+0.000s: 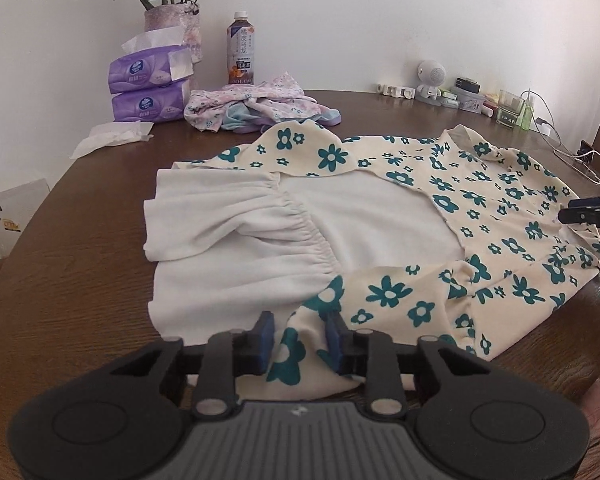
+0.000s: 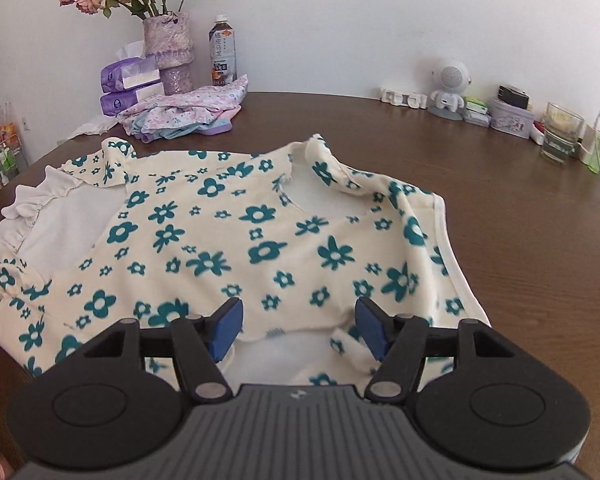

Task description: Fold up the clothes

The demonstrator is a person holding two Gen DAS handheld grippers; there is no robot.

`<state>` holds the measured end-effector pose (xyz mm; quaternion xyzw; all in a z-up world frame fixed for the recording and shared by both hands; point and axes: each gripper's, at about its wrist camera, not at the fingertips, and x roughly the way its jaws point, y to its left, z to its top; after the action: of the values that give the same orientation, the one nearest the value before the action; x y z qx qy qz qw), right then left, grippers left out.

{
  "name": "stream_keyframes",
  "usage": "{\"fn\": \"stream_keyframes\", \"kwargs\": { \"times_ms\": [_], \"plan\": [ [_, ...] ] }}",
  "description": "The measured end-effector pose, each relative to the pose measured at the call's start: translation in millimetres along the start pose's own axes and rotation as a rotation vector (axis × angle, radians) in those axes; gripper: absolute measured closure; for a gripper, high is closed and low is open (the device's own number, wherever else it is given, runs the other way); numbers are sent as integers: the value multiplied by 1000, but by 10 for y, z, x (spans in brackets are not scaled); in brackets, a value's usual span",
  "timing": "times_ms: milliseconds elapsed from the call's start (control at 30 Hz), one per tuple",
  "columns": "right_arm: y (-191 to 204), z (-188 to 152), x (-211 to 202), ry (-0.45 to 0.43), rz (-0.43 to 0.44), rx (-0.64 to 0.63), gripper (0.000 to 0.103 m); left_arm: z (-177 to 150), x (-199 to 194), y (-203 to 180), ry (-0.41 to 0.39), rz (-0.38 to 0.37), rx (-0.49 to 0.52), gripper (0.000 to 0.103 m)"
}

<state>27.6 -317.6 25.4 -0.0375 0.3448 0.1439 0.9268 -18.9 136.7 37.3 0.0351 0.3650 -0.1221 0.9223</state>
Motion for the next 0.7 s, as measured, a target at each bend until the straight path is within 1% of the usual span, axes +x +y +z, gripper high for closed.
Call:
{"fn": "stream_keyframes", "kwargs": {
  "times_ms": [67,200,367,533,700],
  "plan": [
    [-56,-96,-77,-7,-12,26,40,9,8,-23,-2,9,12,83],
    [-110,-248,-139,-23,-33,53,40,40,43,-83,-7,46,61,84],
    [-35,-331,-128,-41,-55,37,40,13,73,-91,-22,105,92,84],
    [67,-332,-107,-38,-40,20,39,8,81,-66,-30,170,91,84],
    [172,-350,-105,-44,5,21,38,28,108,23,-39,234,73,84]
  ]
}}
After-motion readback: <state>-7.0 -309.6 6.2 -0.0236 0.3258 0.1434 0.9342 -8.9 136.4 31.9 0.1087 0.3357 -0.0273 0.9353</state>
